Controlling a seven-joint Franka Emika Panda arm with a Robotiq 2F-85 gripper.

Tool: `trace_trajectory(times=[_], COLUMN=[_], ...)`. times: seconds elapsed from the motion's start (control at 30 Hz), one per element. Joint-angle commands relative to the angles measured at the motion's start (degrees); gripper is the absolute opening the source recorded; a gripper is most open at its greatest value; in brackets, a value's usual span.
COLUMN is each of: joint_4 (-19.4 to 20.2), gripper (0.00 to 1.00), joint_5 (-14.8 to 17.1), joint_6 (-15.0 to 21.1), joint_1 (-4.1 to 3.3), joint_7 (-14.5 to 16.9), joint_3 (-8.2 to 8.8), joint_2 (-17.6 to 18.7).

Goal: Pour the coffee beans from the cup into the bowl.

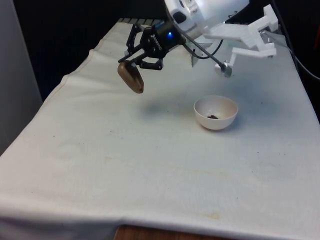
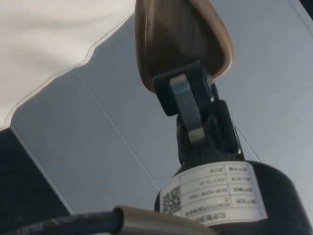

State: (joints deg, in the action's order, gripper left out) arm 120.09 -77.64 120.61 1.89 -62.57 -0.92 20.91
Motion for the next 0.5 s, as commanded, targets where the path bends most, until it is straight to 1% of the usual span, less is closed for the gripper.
trace_trajectory(times=[0.0,0.03,0.07,0.1,0.27,0.3,0.33,0.47], joint_4=[0.29,0.23,0.23,0.23,0.23,0.00,0.17,0.23], gripper=[0.00,0.00,0.00,0.00,0.00,0.00,0.00,0.00], joint_5=[0.80,1.26,1.26,1.83,3.27,2.64,3.61,5.33], joint_6=[1.60,2.41,2.41,3.21,4.93,4.01,5.27,6.70], joint_1=[0.63,0.63,0.63,0.63,0.63,0.06,0.63,0.63], joint_7=[1.09,1.49,1.49,2.12,3.90,2.98,4.30,6.59], joint_3=[0.11,0.63,0.63,1.15,2.18,2.46,2.35,3.15], joint_2=[-0.34,-0.29,-0.29,-0.23,-0.17,0.00,-0.11,-0.11])
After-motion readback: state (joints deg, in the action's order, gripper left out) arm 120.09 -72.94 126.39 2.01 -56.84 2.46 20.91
